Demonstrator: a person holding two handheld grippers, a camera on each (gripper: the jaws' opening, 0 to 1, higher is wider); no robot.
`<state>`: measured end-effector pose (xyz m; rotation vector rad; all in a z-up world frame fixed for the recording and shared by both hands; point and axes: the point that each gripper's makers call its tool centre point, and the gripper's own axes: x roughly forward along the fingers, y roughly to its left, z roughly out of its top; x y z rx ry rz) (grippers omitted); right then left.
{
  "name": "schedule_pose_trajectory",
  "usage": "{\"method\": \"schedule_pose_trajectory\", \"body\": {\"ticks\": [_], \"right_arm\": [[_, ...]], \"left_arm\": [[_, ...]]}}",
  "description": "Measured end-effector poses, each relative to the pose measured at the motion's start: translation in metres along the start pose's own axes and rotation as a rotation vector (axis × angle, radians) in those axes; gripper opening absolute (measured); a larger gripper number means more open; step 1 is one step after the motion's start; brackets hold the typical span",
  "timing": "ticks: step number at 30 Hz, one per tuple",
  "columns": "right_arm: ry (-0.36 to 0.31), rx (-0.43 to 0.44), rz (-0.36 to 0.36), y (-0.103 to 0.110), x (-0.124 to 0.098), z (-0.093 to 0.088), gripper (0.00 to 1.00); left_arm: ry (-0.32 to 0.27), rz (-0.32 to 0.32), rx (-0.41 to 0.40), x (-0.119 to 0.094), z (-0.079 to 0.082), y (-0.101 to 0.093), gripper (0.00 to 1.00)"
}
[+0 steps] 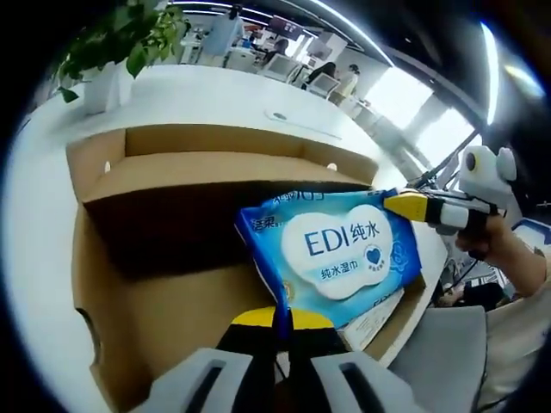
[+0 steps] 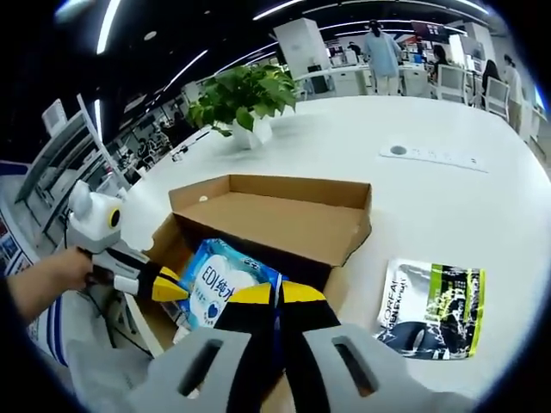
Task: Operate the shoe box by opening the lid, removing the specified soft item, and placing it in the target area until the item is outside and the box remains undamaged.
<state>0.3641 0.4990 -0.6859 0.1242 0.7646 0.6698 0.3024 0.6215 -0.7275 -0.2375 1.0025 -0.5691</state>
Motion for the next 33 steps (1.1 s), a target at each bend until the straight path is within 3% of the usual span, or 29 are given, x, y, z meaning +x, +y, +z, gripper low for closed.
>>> {"method": "schedule_pose_trajectory", "body": {"ticks": [18,33], "right_arm": [[-0.034,0.035,0.032,0.006,-0.019,0.01,0.0],[-0.057,0.045,0.007,-0.018,-0.048,0.014,0.0]], "left_arm": [[-0.05,-0.012,0.005,-0.027,0.009,-0.017,0.02],[-0.056,-0.06,0.056,-0.022,0.021,-0.058,0.02]]}}
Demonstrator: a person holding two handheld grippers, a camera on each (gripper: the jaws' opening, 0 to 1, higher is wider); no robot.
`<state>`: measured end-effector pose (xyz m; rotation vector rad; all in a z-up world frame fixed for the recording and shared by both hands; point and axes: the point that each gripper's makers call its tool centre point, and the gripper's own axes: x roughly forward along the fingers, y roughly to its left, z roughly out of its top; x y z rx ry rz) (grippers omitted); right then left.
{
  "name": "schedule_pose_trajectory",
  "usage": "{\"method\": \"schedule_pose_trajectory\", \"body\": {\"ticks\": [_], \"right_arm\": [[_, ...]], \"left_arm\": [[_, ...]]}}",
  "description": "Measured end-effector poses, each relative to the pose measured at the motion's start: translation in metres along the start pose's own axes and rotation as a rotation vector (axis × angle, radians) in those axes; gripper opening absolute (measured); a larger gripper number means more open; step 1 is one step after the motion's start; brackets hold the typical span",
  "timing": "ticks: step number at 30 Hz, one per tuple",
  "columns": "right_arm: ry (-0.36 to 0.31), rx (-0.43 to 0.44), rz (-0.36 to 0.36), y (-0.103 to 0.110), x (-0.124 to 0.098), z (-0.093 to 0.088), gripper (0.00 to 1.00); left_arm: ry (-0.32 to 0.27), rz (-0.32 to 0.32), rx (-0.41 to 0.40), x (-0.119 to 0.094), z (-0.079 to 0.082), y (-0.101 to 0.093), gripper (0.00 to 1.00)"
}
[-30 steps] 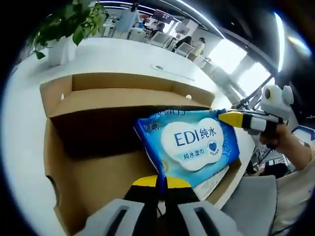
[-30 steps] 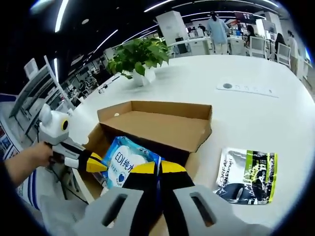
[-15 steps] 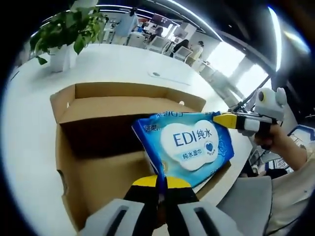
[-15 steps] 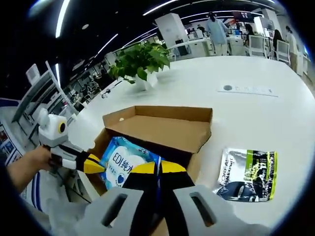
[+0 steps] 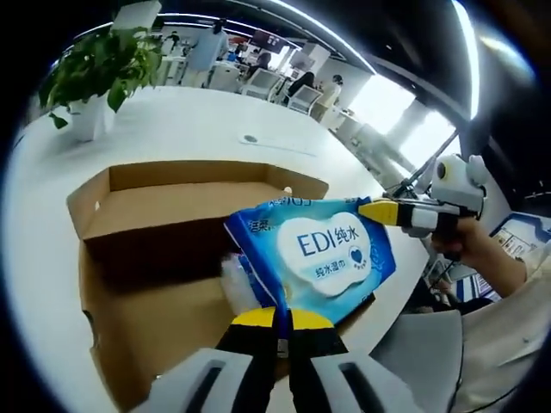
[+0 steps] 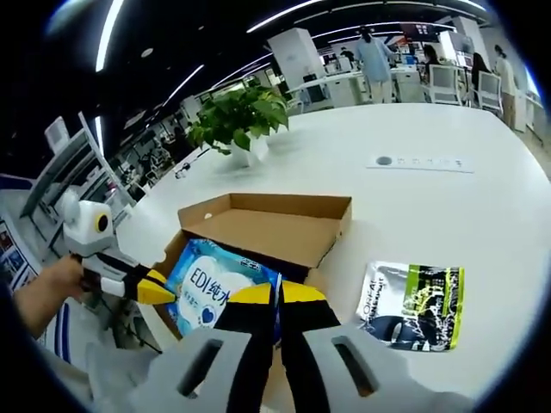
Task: Operate the shoe box by opening the lid, removing the specified soft item, and placing it in the target area until the item is outside and the box remains undamaged.
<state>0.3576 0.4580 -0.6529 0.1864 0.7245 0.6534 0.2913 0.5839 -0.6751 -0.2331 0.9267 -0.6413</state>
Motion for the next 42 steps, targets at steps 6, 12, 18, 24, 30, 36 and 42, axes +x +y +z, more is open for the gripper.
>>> {"method": "schedule_pose_trajectory", "body": {"ticks": [6,12,18,24,30,36,42], "right_arm": [[-0.008,0.017,-0.02,-0.016,-0.012,0.001,0.0],[-0.017,0.031,-0.039,-0.032,-0.023,0.002,0.0],[-0.02,0.044,-0.059,-0.048,-0.034,0.002,0.0],[-0.025,0.06,-0.076,-0.065,-0.044,0.003,0.0],[-0.028,0.061,-0.087,-0.077,-0.05,0.006,0.0],[-0.027,0.063,-0.099,-0.089,-0.055,0.008,0.0],[-0.022,0.065,-0.11,-0.099,-0.059,0.007,0.0]], "left_arm": [[0.009,-0.015,0.026,0.009,0.005,-0.016,0.02],[0.013,-0.029,0.046,0.019,0.01,-0.029,0.02],[0.021,-0.044,0.062,0.031,0.014,-0.043,0.02],[0.022,-0.061,0.067,0.042,0.02,-0.056,0.02],[0.019,-0.07,0.075,0.052,0.025,-0.065,0.02],[0.011,-0.076,0.08,0.061,0.033,-0.072,0.02],[0.026,-0.083,0.094,0.071,0.033,-0.078,0.02]]}}
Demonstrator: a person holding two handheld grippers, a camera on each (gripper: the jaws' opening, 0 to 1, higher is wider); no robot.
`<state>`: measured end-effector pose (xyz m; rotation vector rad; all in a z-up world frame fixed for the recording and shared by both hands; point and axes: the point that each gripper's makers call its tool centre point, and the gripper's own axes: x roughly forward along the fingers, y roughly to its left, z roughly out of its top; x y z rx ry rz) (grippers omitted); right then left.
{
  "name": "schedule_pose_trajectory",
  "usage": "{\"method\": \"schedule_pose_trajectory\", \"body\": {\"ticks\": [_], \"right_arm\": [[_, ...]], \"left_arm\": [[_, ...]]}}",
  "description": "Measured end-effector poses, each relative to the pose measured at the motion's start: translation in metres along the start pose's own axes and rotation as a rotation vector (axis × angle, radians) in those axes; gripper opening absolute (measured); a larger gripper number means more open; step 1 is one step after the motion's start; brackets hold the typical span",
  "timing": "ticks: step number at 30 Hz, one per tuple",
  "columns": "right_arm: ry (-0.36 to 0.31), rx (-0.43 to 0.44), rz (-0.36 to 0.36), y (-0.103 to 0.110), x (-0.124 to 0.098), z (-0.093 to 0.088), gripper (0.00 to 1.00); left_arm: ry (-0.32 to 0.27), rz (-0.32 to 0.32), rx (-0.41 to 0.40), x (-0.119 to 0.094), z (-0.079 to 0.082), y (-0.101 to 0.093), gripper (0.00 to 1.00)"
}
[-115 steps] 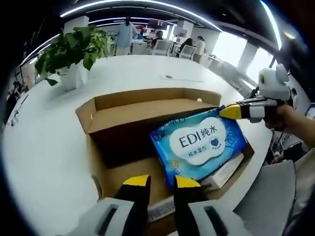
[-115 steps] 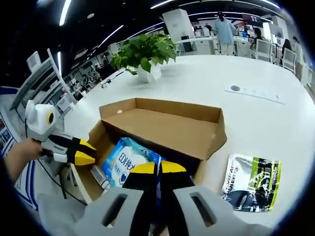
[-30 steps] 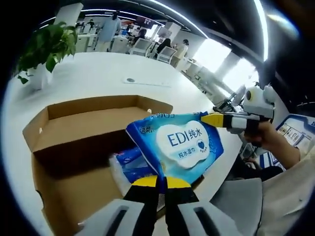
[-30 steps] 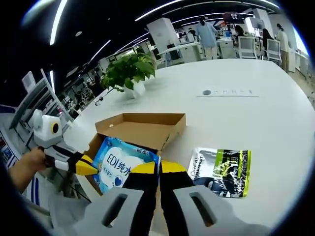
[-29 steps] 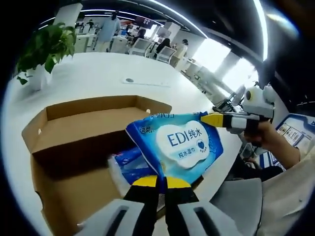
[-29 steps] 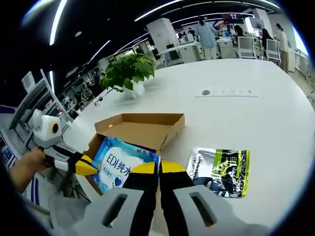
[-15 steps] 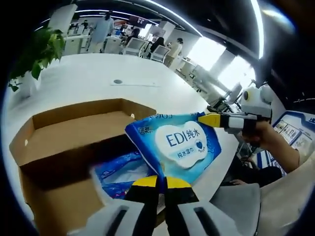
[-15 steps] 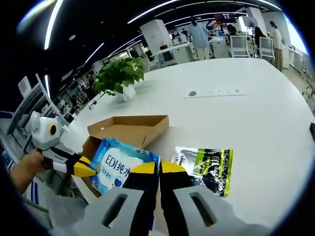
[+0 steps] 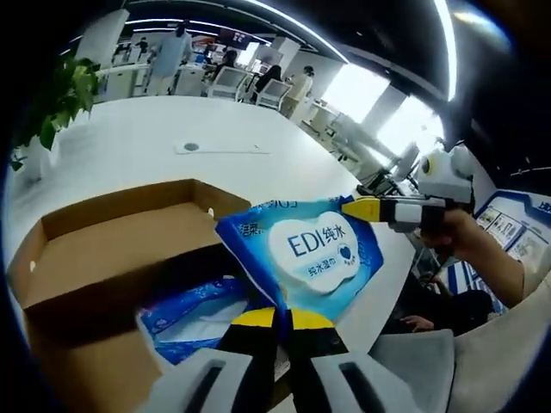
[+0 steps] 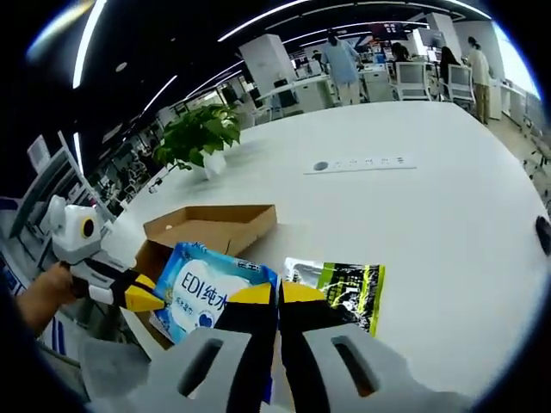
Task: Operate the shoe box by opening the lid, removing the specified soft item, and placing it in the target area until the item is outside and the box remains undamaged.
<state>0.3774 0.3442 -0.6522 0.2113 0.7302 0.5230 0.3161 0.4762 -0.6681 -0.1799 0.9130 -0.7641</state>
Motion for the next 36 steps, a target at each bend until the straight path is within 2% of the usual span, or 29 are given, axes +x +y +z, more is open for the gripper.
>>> {"method": "schedule_pose_trajectory", "body": {"ticks": [22,36], "right_arm": [[-0.01,0.044,-0.071,-0.051,-0.018,0.002,0.0],[0.003,0.059,-0.097,-0.08,-0.007,0.003,0.0]], "left_arm": [[0.017,-0.057,0.037,0.04,0.018,-0.029,0.02],[0.044,-0.049,0.046,0.067,0.027,-0.029,0.02]]}}
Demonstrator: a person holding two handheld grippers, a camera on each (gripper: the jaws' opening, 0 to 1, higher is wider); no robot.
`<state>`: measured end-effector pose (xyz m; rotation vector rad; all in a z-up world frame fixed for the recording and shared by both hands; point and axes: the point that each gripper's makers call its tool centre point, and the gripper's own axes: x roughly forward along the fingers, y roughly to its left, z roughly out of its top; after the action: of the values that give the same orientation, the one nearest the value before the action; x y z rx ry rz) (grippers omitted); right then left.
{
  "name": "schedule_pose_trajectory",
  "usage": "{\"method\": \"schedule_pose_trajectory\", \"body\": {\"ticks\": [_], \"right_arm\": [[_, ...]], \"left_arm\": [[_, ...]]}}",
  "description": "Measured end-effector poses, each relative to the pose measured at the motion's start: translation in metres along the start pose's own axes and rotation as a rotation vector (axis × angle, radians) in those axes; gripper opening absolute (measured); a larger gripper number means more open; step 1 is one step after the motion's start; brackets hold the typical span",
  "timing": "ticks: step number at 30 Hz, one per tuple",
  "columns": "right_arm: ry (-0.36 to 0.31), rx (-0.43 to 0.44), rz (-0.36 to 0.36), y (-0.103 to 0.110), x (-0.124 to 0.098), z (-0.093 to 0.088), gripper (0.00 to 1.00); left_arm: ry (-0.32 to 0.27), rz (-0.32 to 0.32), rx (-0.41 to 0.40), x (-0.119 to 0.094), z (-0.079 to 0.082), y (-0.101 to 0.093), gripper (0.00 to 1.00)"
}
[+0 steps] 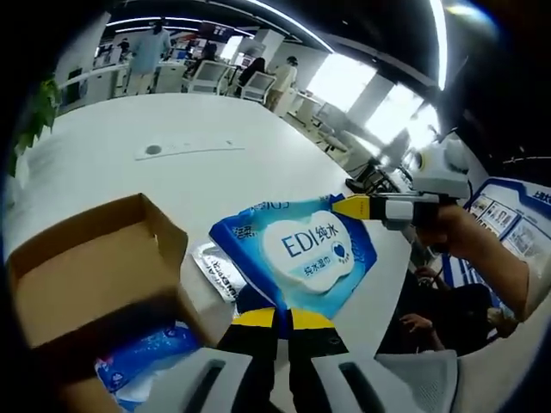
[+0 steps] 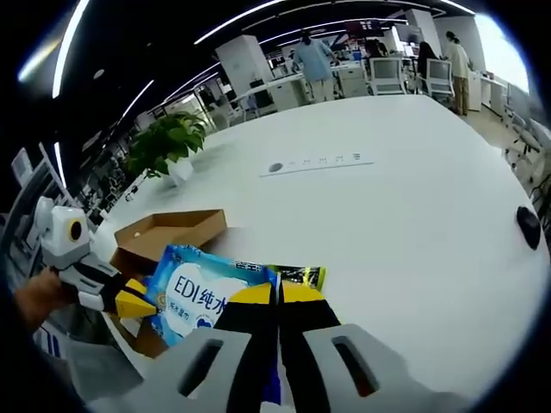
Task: Operate the shoe box by opening the lid, removing the specified soft item, and placing it in the target area until the item is outside and the box remains undamaged.
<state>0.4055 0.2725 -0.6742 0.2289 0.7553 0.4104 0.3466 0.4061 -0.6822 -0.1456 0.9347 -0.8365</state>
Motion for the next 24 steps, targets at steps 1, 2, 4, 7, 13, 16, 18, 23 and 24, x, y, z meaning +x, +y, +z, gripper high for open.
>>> {"method": "schedule_pose_trajectory", "body": {"ticks": [1,2,4,7,13,16,18,23,24], "right_arm": [[0.001,0.0,0.0,-0.001,0.001,0.0,0.0],[0.004,0.001,0.0,-0.003,0.004,0.0,0.0],[0.012,0.0,-0.001,-0.007,0.009,0.0,0.0],[0.021,0.002,-0.001,-0.012,0.017,0.0,0.0],[0.042,-0.013,0.003,-0.015,0.031,-0.001,0.0],[0.051,-0.024,0.005,-0.017,0.037,-0.002,0.0],[0.053,-0.03,0.009,-0.018,0.04,-0.003,0.0],[0.067,-0.034,0.014,-0.022,0.051,-0.006,0.0],[0.071,-0.035,0.016,-0.023,0.053,-0.007,0.0]], "left_arm": [[0.002,0.001,0.0,0.001,0.0,0.001,0.02],[0.011,0.006,-0.005,0.004,0.001,0.002,0.02],[0.021,0.014,-0.011,0.008,0.002,0.005,0.02],[0.037,0.027,0.0,0.013,0.004,0.009,0.02],[0.074,0.065,0.02,0.02,0.004,0.016,0.02],[0.097,0.086,0.035,0.024,0.003,0.02,0.02],[0.113,0.1,0.048,0.026,0.002,0.023,0.02],[0.151,0.132,0.094,0.033,0.002,0.03,0.02],[0.163,0.141,0.109,0.035,0.001,0.031,0.02]]}}
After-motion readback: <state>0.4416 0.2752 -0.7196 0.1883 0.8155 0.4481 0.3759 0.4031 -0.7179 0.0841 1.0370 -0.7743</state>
